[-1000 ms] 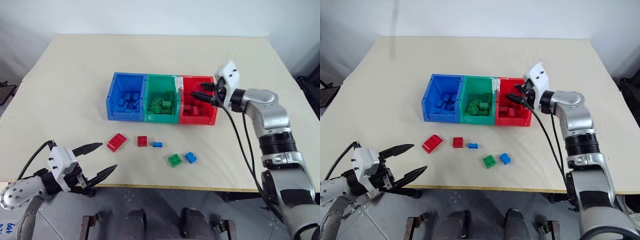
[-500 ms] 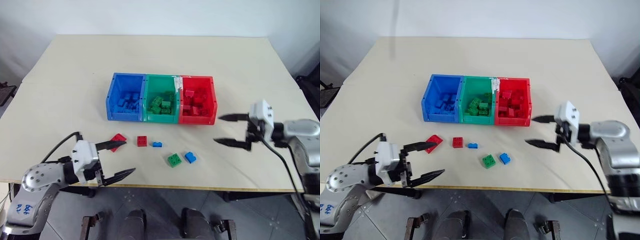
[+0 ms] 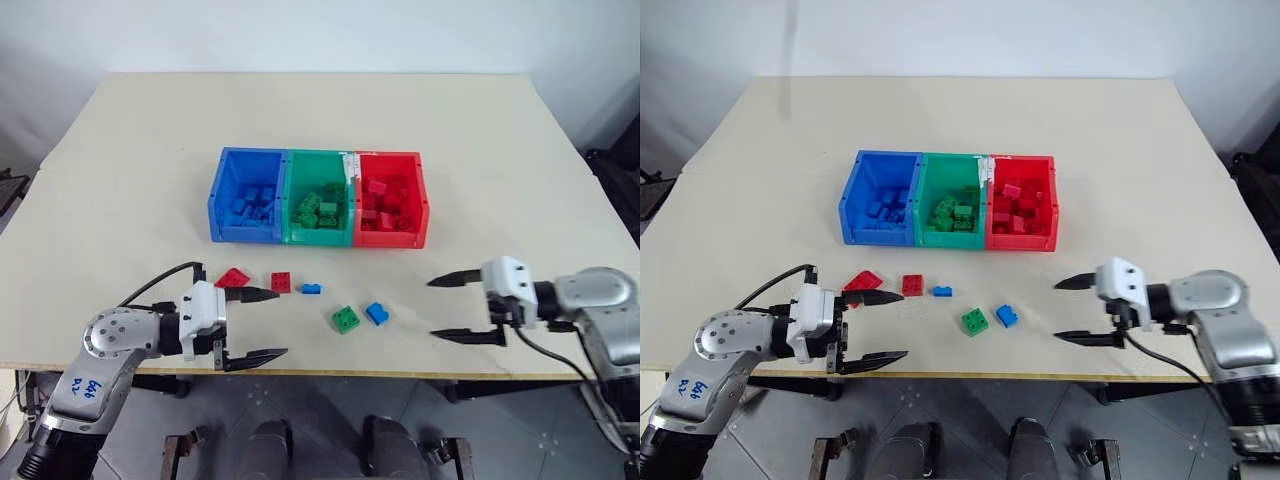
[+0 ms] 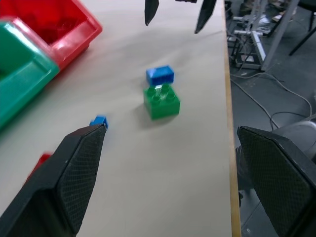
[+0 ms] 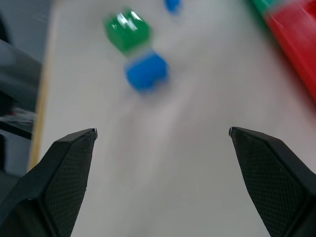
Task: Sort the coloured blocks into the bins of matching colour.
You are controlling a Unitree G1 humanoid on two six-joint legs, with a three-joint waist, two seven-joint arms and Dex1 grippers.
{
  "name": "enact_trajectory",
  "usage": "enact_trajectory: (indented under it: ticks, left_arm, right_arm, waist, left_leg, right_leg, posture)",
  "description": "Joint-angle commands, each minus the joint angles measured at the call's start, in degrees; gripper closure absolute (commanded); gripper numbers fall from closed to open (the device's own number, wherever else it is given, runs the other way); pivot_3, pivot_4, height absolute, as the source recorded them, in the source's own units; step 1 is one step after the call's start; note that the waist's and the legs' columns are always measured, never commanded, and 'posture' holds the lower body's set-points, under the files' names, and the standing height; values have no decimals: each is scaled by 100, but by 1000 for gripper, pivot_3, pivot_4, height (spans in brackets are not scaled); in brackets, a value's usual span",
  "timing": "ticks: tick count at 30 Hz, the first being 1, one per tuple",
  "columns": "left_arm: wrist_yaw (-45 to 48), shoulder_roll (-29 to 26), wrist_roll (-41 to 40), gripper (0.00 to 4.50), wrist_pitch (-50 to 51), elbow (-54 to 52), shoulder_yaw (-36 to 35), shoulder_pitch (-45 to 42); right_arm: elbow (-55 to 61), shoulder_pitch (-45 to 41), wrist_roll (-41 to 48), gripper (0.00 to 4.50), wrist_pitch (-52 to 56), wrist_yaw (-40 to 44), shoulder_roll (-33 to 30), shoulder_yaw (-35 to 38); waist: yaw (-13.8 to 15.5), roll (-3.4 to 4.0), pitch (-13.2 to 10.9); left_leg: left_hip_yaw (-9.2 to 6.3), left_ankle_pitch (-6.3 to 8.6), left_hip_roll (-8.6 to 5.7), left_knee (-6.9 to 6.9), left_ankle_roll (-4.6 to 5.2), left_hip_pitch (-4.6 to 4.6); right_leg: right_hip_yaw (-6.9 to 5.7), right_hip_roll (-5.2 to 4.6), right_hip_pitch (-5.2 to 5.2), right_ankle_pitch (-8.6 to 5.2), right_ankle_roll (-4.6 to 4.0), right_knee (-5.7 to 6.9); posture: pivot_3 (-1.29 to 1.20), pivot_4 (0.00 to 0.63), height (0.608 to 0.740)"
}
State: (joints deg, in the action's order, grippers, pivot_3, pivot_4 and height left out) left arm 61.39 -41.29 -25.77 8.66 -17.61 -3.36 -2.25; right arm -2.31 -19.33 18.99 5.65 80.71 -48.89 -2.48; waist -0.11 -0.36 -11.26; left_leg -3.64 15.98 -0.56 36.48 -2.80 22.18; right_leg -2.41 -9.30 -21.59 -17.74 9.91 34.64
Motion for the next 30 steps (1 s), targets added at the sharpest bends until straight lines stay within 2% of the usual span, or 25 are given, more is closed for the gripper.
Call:
enact_trajectory:
  ticks: [1,3,8,11,18,21,25,29,30]
  left_arm:
    - [-57,-143,-1,0,-114,-164,-400,335]
    - [-99,-193,47,0,-161,-285,-545,588]
    - [-332,-166,-40,0,-42,-668,-769,963]
    - [-421,-169,-56,0,15,-841,-851,1137]
    - [-506,-169,-91,0,32,-901,-1029,1250]
    - [-794,94,-186,0,-42,-855,-1249,1239]
    - [-1199,500,-395,0,-26,-824,-1879,1599]
    - [-1356,694,-432,0,-71,-936,-2255,2067]
    - [-1405,754,-411,0,-90,-1022,-2355,2255]
  right_arm:
    - [50,-466,-403,18,267,-143,275,-575]
    - [-164,-801,-614,18,313,-214,577,-913]
    - [-562,-1054,-890,18,120,-53,866,-1339]
    - [-717,-1109,-966,617,46,37,928,-1446]
    - [-895,-1136,-801,2874,-327,375,811,-1235]
    - [-709,-1376,-310,2872,230,82,1081,-858]
    - [240,-2100,690,2872,2036,-671,1853,-654]
    - [52,-2878,586,2872,2601,-1594,2698,-768]
    - [-286,-3200,403,2872,2560,-2028,3104,-818]
  waist:
    - [3,0,0]
    - [-2,-1,0]
    - [72,-2,0]
    - [53,-2,0]
    - [19,-2,0]
    - [7,-1,0]
    - [-134,3,-2]
    - [-157,-1,0]
    - [-150,-1,0]
  left_leg:
    - [0,1,-1,0,1,1]
    - [0,3,-1,1,1,2]
    - [-9,5,-6,3,4,9]
    - [-8,6,-4,4,3,7]
    - [-8,6,-2,4,1,6]
    - [-8,6,-2,4,2,6]
    - [-4,8,20,4,-13,3]
    - [-15,20,50,4,-38,-2]
    - [-14,22,51,4,-39,-1]
  right_leg:
    - [0,0,0,0,0,0]
    - [0,0,0,0,0,-2]
    - [-1,-1,-1,0,0,-3]
    - [-1,0,-1,1,1,-2]
    - [-1,3,-1,0,1,0]
    - [-1,3,-1,0,1,0]
    - [-1,20,-4,5,-9,3]
    - [-2,58,-10,-5,-34,13]
    - [-1,58,-13,-6,-36,16]
  posture:
    - [0,150,740]
    - [0,150,740]
    - [0,150,740]
    - [0,150,740]
    - [0,150,740]
    - [0,150,740]
    - [0,150,740]
    - [0,150,740]
    - [0,150,740]
